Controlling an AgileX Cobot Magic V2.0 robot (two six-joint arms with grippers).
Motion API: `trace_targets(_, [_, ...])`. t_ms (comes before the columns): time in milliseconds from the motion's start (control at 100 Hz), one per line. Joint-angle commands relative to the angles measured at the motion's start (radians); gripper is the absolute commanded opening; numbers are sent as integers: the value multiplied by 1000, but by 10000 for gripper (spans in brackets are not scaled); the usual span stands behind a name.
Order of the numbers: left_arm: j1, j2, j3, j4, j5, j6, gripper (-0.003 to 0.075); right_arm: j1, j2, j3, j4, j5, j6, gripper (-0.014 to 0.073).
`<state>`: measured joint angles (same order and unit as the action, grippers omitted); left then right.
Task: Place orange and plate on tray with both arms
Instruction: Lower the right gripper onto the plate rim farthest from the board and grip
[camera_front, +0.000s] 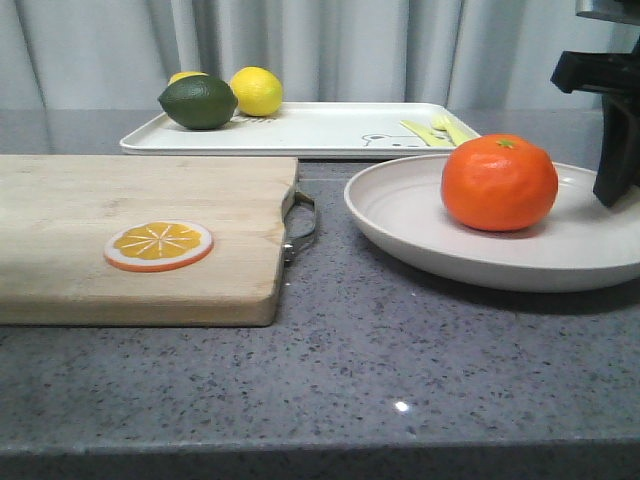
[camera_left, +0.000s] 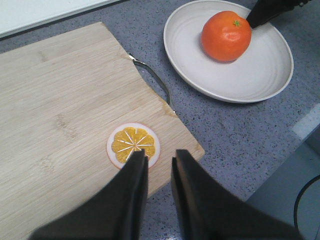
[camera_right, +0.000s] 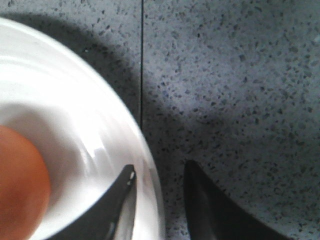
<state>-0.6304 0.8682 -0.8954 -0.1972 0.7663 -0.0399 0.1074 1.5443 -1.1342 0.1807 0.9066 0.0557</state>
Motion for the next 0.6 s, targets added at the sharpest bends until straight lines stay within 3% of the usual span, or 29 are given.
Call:
trace_targets(0, [3, -10, -28, -18, -68, -10, 116, 3, -30, -33, 10, -27, -11, 180])
trace_targets(100, [3, -10, -28, -18, -68, -10, 116, 3, -30, -33, 10, -25, -11, 97])
trace_targets(220, [3, -10, -28, -18, -68, -10, 116, 3, -30, -33, 10, -16, -11, -75])
trace_targets(590, [3, -10, -28, -18, -68, -10, 116, -7, -35, -41, 42, -16, -11, -61])
